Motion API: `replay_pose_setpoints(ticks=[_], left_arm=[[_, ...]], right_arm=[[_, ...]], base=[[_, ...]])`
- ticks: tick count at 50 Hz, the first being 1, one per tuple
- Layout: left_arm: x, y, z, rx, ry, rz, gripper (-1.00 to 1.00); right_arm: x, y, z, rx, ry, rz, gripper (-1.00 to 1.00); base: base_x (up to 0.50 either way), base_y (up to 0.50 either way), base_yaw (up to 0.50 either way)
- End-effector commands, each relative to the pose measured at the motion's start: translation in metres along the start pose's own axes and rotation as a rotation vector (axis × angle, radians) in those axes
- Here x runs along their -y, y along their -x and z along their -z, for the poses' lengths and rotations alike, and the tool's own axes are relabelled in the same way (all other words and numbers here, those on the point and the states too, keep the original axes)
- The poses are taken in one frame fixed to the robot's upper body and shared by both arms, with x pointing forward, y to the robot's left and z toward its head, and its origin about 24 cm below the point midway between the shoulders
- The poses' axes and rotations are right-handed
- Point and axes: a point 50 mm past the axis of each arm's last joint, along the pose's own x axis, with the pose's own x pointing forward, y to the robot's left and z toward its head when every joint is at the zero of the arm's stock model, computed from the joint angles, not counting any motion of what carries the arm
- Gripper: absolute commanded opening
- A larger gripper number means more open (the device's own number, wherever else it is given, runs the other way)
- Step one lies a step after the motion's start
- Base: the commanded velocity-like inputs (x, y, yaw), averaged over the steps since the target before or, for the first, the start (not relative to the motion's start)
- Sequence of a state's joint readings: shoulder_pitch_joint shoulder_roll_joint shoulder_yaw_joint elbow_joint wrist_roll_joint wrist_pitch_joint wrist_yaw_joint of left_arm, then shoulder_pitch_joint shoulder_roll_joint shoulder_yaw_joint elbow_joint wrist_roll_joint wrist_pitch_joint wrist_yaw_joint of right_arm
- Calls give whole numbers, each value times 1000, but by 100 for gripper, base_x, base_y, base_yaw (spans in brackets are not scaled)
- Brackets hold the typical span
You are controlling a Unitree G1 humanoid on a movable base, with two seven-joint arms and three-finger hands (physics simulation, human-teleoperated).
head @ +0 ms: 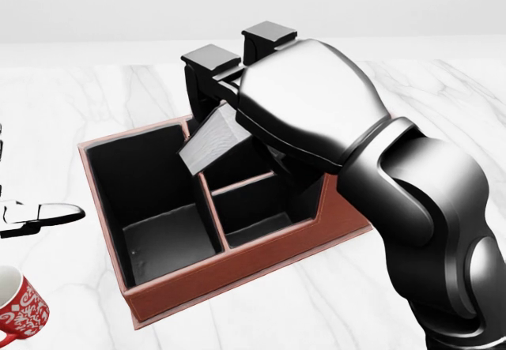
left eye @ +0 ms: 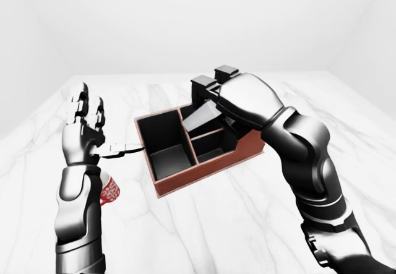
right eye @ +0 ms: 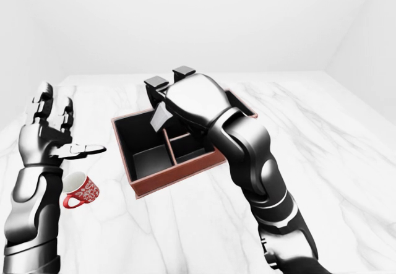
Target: Pick up the book and place it in the left compartment of the caddy.
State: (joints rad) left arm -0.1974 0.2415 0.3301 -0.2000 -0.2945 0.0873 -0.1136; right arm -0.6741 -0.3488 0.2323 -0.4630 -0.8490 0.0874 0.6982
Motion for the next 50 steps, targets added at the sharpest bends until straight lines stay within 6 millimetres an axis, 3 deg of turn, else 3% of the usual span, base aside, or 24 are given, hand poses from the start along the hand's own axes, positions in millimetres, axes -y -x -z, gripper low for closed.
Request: replay_pose_setpoints(ticks=[1,22,44,50], left_arm=[[-14,8,-35,130,-57,-31,100],[-19,9,-18,59,-38,-52,100],[-27,16,-5,1,-13,-67,100],[-28,17,-2,-9,-7,-68,100]], right_arm=[[6,-16,-8,11,-20,36,-100],[15,-34,-34,128,13,31,-100],[-8,-55,-31,10,-128,3,-100],[-6,-60,-37,16,-118,8,-100]], base=[[0,0,0],[0,0,0],[0,0,0],[0,0,0]])
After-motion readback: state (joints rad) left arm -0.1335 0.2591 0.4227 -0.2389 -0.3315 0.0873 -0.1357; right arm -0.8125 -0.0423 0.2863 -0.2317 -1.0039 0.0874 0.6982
